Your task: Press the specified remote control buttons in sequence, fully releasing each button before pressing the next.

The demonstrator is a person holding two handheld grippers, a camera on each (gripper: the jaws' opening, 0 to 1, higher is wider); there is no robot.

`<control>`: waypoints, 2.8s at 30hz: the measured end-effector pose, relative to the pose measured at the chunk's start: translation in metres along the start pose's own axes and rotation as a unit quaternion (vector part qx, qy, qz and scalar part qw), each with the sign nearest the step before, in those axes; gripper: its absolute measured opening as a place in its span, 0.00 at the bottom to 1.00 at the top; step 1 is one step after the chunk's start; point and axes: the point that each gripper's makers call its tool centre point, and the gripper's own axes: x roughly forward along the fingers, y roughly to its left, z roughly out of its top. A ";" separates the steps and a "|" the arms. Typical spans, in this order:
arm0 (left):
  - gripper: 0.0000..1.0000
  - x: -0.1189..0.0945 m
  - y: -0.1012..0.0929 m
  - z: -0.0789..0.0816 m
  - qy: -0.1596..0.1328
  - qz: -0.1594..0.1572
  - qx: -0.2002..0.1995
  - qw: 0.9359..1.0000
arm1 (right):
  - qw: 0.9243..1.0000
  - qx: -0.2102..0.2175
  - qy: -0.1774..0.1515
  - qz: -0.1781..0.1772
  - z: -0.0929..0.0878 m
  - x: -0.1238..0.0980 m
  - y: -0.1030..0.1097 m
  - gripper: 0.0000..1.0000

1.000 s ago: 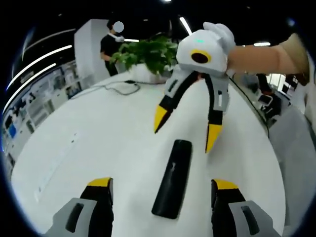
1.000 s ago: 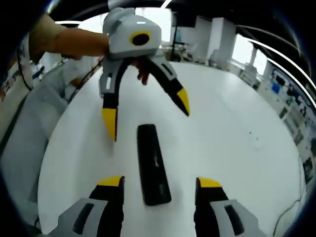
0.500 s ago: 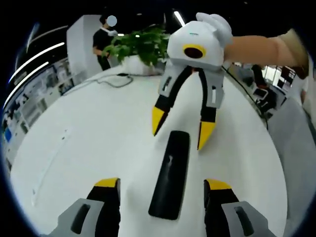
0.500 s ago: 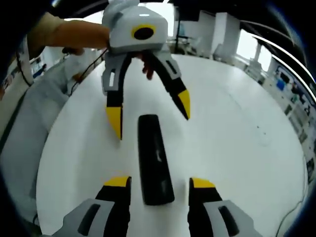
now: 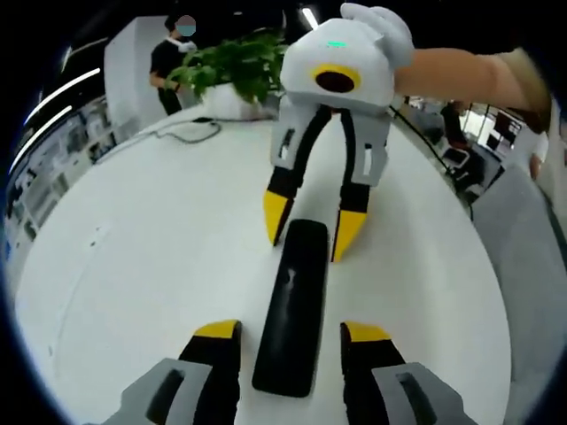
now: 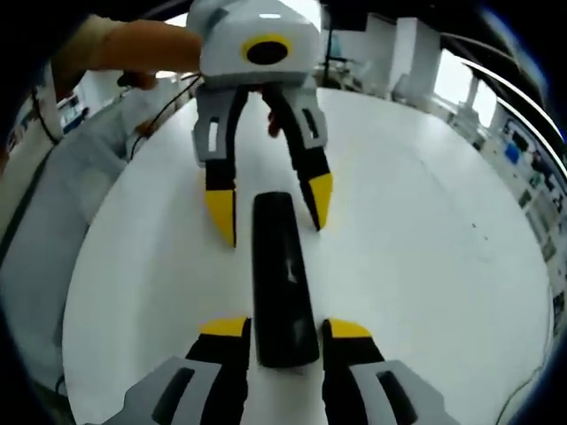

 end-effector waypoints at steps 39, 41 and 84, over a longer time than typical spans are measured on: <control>0.25 -0.002 0.001 -0.005 0.046 0.011 0.035 0.998 | 0.999 -0.028 0.027 -0.002 0.000 -0.001 0.002 0.21; 0.25 -0.002 0.001 -0.004 0.048 0.013 0.035 0.998 | 0.999 -0.027 0.029 -0.002 0.000 -0.001 0.003 0.21; 0.24 -0.029 -0.036 0.027 0.040 0.024 0.058 0.997 | 0.999 -0.040 0.018 -0.023 0.011 -0.043 0.030 0.21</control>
